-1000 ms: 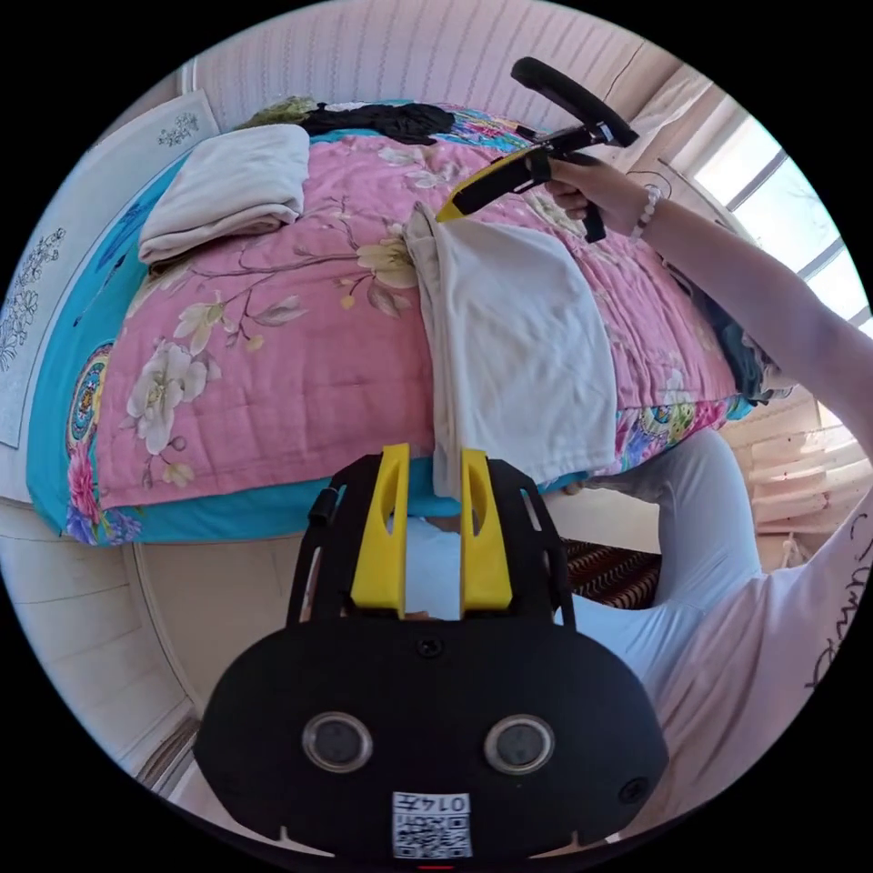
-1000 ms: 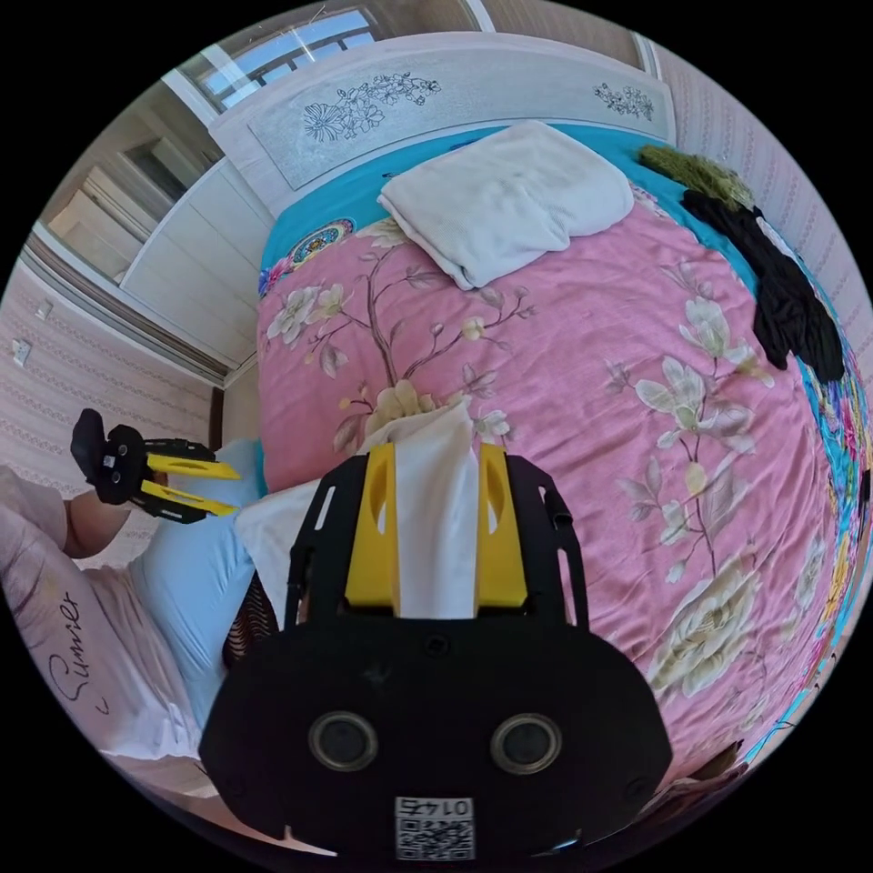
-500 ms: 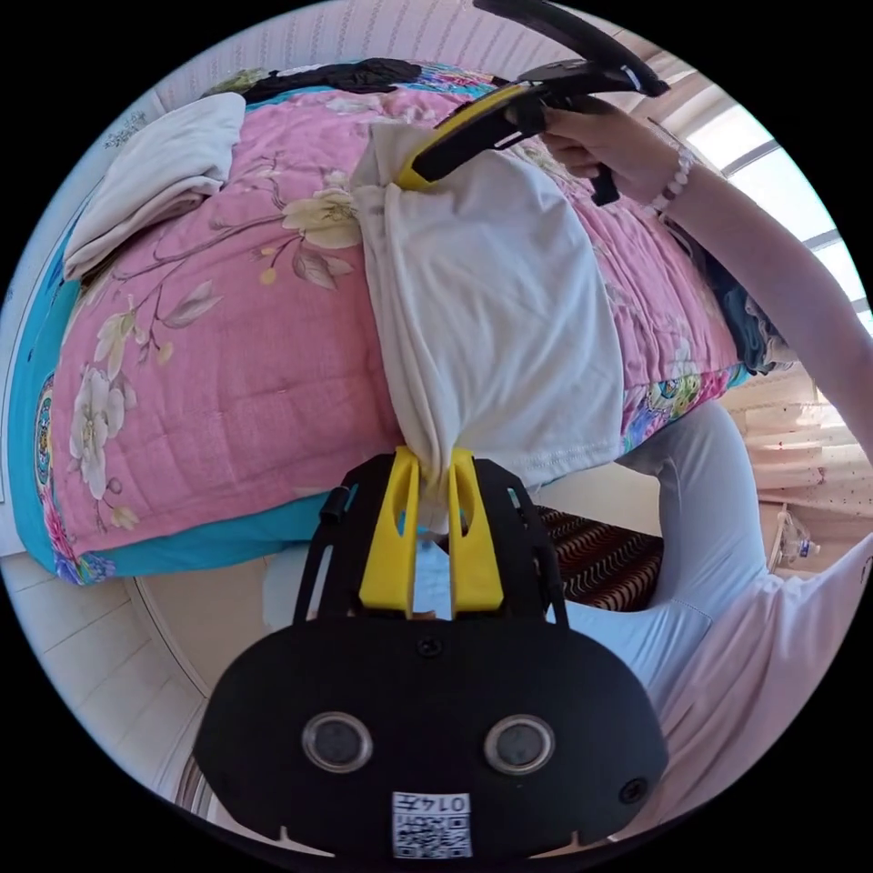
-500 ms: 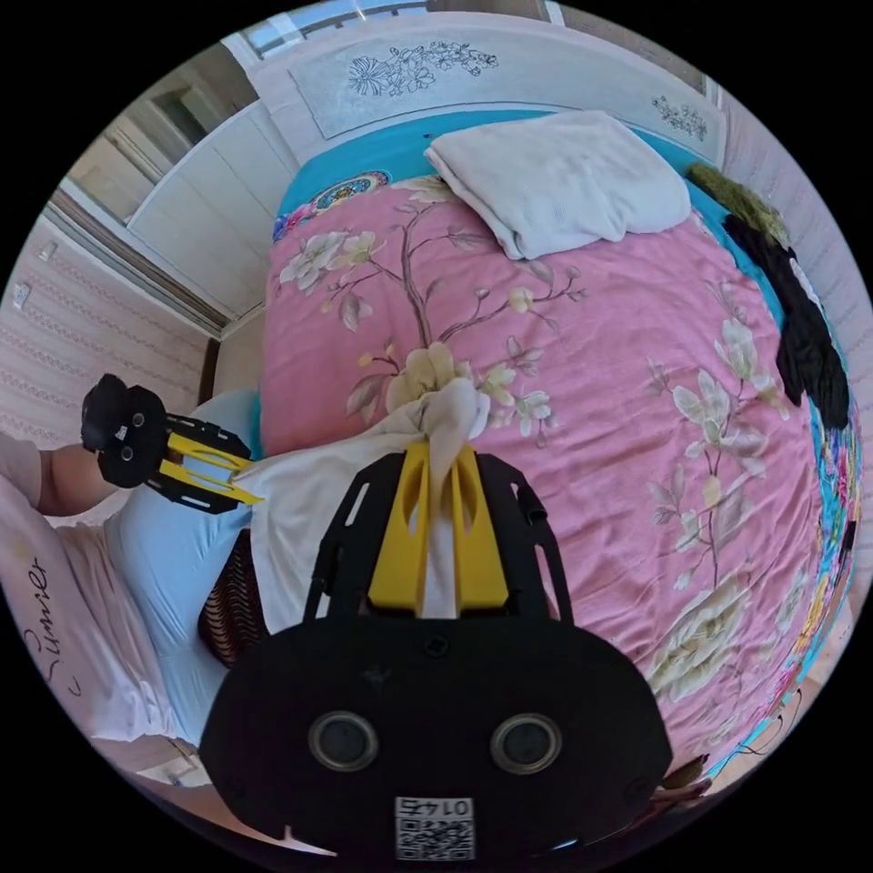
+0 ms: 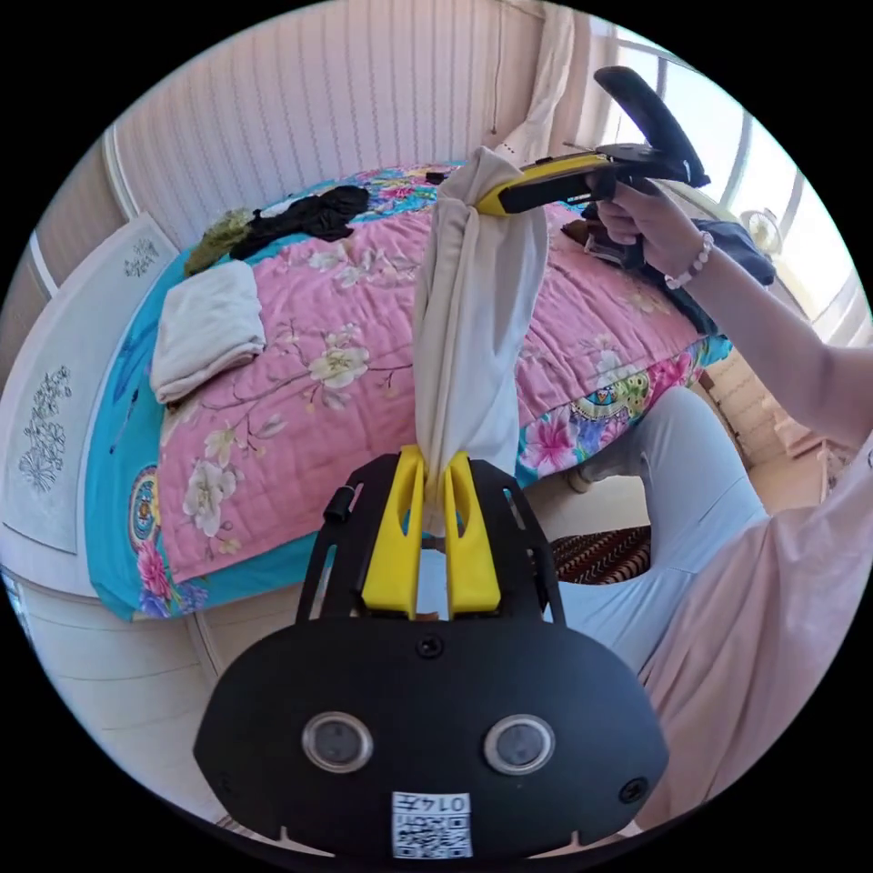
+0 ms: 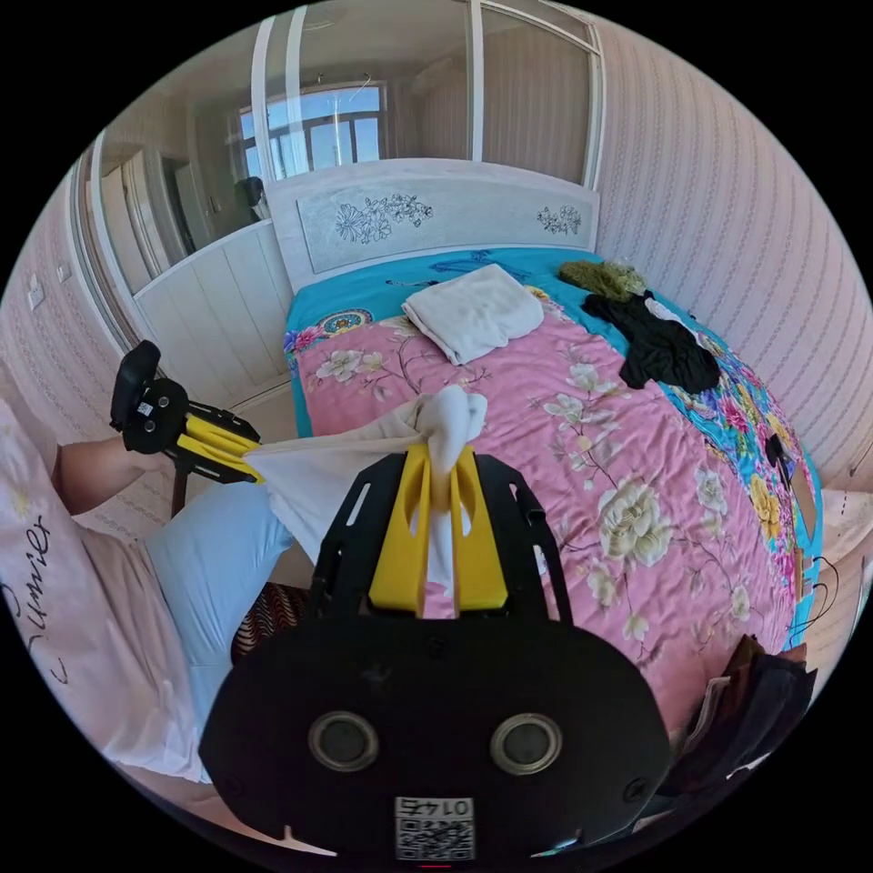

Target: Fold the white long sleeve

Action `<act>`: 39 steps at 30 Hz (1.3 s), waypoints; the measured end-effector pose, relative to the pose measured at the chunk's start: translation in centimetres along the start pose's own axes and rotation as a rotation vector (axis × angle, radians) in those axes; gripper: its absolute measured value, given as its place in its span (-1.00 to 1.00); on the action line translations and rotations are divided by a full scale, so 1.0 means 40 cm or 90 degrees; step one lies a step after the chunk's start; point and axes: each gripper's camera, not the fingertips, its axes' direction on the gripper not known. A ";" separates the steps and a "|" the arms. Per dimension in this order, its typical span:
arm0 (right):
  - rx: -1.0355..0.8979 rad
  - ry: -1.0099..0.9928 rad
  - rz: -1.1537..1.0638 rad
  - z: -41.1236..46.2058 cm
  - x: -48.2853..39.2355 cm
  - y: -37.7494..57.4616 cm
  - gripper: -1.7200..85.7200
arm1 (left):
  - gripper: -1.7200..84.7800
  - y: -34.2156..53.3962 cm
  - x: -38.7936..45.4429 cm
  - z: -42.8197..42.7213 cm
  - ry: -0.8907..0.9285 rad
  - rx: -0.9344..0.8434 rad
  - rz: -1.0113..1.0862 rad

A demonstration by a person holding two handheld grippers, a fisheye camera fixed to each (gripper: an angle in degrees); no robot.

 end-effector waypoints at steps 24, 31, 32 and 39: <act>0.112 0.304 0.232 -0.804 0.181 0.599 -0.91 | -0.88 -0.677 0.458 -0.123 0.279 0.262 0.332; -0.111 0.463 0.425 -0.910 0.672 0.584 -0.76 | -0.85 -1.182 0.573 0.213 0.240 0.186 0.204; -0.155 0.454 0.495 -0.888 0.749 0.602 -0.75 | -0.85 -1.208 0.568 0.247 0.249 0.160 0.179; -0.214 0.475 0.487 -0.715 0.784 0.677 -0.75 | -0.87 -1.250 0.462 0.379 0.279 0.114 0.140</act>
